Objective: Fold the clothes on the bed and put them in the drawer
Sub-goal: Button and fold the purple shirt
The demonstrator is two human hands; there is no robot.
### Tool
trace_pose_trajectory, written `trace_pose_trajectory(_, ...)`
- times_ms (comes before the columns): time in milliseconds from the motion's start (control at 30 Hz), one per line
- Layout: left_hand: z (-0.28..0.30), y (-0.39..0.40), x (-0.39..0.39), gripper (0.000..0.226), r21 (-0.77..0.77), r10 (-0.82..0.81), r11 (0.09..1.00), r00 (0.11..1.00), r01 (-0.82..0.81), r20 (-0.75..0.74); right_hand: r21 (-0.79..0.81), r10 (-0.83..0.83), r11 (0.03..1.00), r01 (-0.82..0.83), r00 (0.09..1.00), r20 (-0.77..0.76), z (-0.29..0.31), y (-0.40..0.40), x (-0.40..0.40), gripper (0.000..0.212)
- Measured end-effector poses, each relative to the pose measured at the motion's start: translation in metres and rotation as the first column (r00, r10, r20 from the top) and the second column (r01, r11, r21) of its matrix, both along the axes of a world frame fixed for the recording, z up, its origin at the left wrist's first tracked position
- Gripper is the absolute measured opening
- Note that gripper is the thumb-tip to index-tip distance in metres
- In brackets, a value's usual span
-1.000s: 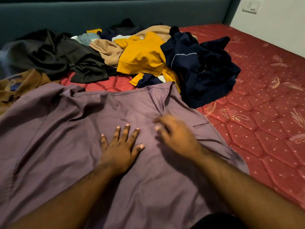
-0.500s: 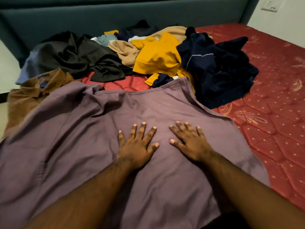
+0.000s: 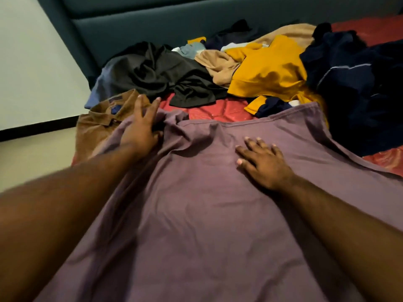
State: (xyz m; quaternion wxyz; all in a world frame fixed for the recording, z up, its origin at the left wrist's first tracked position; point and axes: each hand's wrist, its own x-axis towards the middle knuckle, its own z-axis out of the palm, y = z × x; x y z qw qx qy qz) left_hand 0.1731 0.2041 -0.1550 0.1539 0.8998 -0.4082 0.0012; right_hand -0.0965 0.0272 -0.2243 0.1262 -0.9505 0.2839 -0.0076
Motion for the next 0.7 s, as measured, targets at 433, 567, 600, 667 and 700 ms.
trace_pose_trajectory(433,0.006,0.009,0.021,0.062,-0.151,0.063,0.988,0.988,-0.042,0.139,-0.209,-0.110,0.974,0.092,0.991,-0.079,-0.010,-0.015,0.020,0.065)
trace_pose_trajectory(567,-0.050,0.062,-0.089,0.067,0.114,-0.256,0.962,0.963,0.247,0.078,-0.188,0.119,0.976,-0.112,0.992,0.029,-0.001,0.047,-0.010,0.073)
trace_pose_trajectory(600,-0.067,0.076,-0.103,0.072,0.197,-0.256,0.951,0.964,0.238,0.072,-0.218,0.155,0.964,-0.150,0.988,0.004,-0.008,0.059,-0.022,0.074)
trace_pose_trajectory(667,-0.081,0.096,-0.115,0.072,0.216,-0.190,0.962,0.977,0.165,0.101,-0.183,0.016,0.983,-0.032,0.996,-0.086,-0.013,0.070,-0.044,0.076)
trace_pose_trajectory(700,-0.077,0.100,-0.119,0.068,0.186,-0.158,0.974,0.976,0.129,0.147,-0.139,-0.112,0.986,0.094,0.986,-0.123,-0.015,0.071,-0.050,0.078)
